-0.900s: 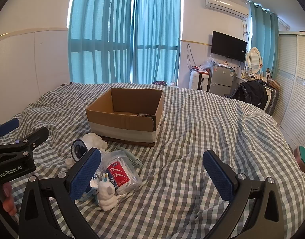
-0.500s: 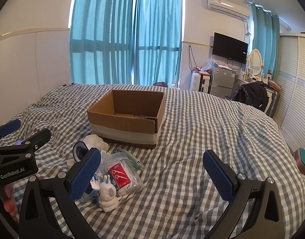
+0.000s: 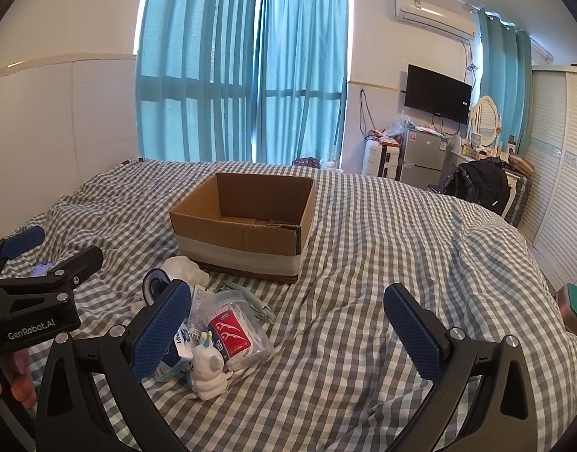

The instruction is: Organize objects

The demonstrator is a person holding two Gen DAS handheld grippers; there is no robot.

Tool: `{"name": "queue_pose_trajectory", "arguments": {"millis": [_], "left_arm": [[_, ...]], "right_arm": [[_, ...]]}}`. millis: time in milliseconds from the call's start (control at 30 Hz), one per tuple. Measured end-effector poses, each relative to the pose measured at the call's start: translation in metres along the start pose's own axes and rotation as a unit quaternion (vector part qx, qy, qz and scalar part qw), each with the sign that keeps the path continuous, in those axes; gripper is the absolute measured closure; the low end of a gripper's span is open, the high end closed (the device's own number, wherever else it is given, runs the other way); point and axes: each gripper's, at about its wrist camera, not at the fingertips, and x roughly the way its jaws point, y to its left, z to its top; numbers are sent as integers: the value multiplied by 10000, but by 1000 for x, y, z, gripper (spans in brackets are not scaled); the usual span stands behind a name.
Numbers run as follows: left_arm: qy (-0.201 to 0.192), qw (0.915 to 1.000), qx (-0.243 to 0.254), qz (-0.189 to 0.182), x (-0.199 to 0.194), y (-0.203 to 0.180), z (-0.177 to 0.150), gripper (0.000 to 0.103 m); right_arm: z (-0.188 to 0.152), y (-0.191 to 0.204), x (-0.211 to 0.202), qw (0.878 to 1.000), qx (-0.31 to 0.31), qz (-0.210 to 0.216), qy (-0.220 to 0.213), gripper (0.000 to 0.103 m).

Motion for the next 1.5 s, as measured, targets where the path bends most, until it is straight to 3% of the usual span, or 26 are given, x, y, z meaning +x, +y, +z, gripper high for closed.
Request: {"name": "queue_pose_trajectory", "arguments": {"millis": [467, 800, 1100, 1200, 1267, 1500], "left_arm": [[212, 9997, 67, 41, -2, 6, -11, 0], [1009, 9943, 221, 247, 34, 10, -52, 0], [1546, 9870, 328, 278, 68, 15, -83, 0], [1640, 9855, 357, 238, 74, 15, -87, 0], [1711, 9845, 357, 157, 78, 15, -90, 0], [1645, 9838, 687, -164, 73, -7, -91, 0]], "right_arm": [[-4, 9, -14, 9998, -152, 140, 6, 0], [-52, 32, 37, 9934, -489, 477, 920, 1], [-95, 43, 103, 9749, -250, 1197, 1861, 26], [-100, 45, 124, 9670, -70, 1495, 2060, 40], [-102, 45, 131, 9600, 33, 1782, 2161, 57], [-86, 28, 104, 9717, -222, 1608, 1715, 58]]}}
